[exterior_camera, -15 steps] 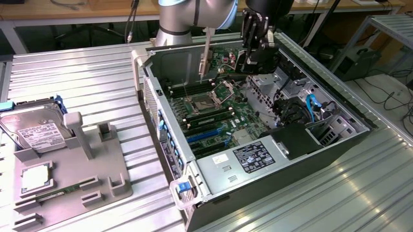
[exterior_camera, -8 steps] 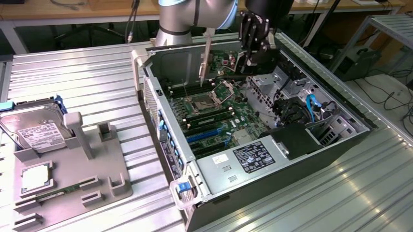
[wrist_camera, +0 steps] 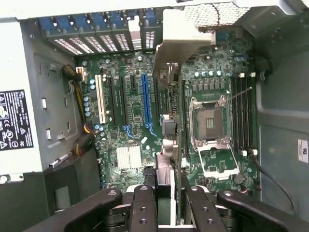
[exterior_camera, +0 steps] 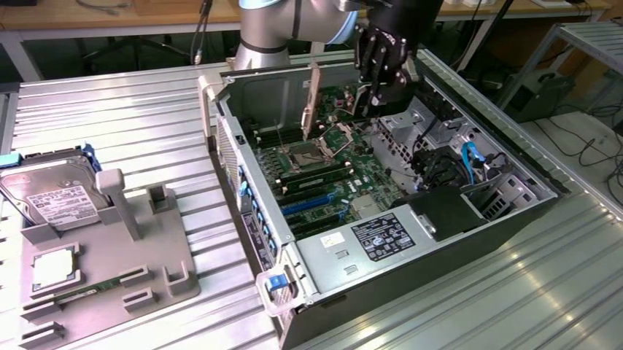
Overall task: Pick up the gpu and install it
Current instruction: 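Insert the gpu into the slot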
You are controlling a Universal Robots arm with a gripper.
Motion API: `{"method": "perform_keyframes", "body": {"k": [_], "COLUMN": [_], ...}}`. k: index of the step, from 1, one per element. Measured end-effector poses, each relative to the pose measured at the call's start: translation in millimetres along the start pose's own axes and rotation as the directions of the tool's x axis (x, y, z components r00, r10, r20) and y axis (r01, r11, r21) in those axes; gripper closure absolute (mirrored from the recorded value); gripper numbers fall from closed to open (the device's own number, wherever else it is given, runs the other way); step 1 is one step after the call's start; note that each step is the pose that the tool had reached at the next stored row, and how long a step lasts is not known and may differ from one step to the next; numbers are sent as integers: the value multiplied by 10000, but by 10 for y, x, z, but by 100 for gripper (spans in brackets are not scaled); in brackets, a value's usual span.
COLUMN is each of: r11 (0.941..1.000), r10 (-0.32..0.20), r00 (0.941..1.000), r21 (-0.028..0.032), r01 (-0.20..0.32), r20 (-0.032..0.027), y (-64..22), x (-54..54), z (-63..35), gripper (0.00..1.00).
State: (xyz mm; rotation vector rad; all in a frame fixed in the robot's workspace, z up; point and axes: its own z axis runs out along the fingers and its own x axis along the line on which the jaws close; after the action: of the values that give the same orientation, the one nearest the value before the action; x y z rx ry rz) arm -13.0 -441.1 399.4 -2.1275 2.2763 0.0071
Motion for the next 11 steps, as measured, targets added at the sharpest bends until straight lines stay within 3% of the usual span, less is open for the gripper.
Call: {"method": "perform_keyframes", "body": {"k": [2, 11], "r11": [9997, 9992], "r10": [-238, -394], "r00": [9997, 9992], "r21": [-7, -30], "r01": [238, 394], "r20": [20, 22], "y": [1, 34], "x": [1, -25], "z": [24, 159], "gripper": [72, 72]}}
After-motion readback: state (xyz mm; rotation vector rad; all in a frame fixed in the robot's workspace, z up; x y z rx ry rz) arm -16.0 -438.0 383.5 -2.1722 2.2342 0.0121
